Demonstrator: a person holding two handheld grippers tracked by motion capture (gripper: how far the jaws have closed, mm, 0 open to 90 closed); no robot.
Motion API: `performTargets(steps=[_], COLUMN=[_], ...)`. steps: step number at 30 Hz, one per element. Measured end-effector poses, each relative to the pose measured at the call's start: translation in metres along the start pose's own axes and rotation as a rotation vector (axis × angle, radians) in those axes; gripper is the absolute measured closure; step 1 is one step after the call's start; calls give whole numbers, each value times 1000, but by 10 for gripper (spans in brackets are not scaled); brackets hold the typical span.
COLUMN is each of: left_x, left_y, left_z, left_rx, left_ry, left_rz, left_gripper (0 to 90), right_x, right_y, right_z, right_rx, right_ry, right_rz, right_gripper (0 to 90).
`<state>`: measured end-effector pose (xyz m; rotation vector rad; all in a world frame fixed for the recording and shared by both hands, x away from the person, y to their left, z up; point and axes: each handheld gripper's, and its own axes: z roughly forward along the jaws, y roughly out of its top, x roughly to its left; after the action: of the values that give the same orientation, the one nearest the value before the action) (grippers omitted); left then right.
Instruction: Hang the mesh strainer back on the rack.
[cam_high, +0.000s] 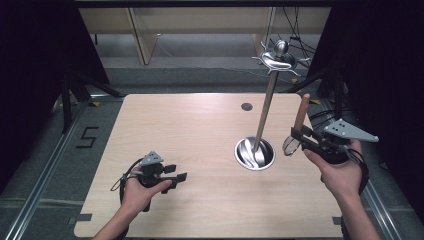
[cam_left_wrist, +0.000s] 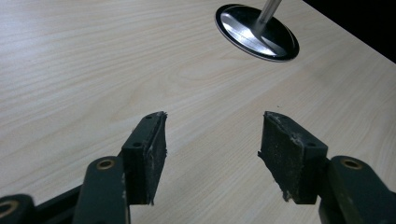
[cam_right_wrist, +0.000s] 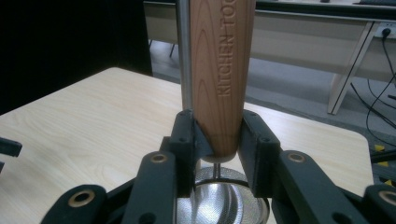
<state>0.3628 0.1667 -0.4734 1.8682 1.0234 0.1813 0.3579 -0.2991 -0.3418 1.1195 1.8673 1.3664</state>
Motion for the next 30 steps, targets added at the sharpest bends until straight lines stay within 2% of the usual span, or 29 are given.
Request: performTargets(steps=[6,8,11,12,13,14,15,18,20,26,30], left_x=[1,1,1,1,1,1,1,0,0,2,1], left_y=[0,0,0,0,0,0,0,0,0,0,0], left_z=[0,0,-1,-1,0,0,0,0,0,0,-1], left_rx=[2,3,-2,-3,-7,-10,-6,-3,-2,-8,-4], left_ry=[2,0,4,4,3,2,1,2,1,-2,5], left_rz=[7,7,3,4,2,-4,1,1,1,-1,4], left_gripper=[399,399,399,399,399,399,399,399,399,399,399], right_x=[2,5,7,7,7,5,7,5,5,5,6], right_y=[11,14,15,17,17,17,18,19,21,28,31], right_z=[1,1,5,3,3,4,4,3,3,1,2], right_rx=[-8,1,-21,10,3,-8,-3,5,0,-16,-30], right_ry=[4,-9,-17,-8,-9,-11,-19,-16,-20,-15,-7], right_rz=[-5,-12,-2,6,8,-24,14,9,24,31,22], right_gripper=[696,697,696,696,696,696,696,696,696,696,697])
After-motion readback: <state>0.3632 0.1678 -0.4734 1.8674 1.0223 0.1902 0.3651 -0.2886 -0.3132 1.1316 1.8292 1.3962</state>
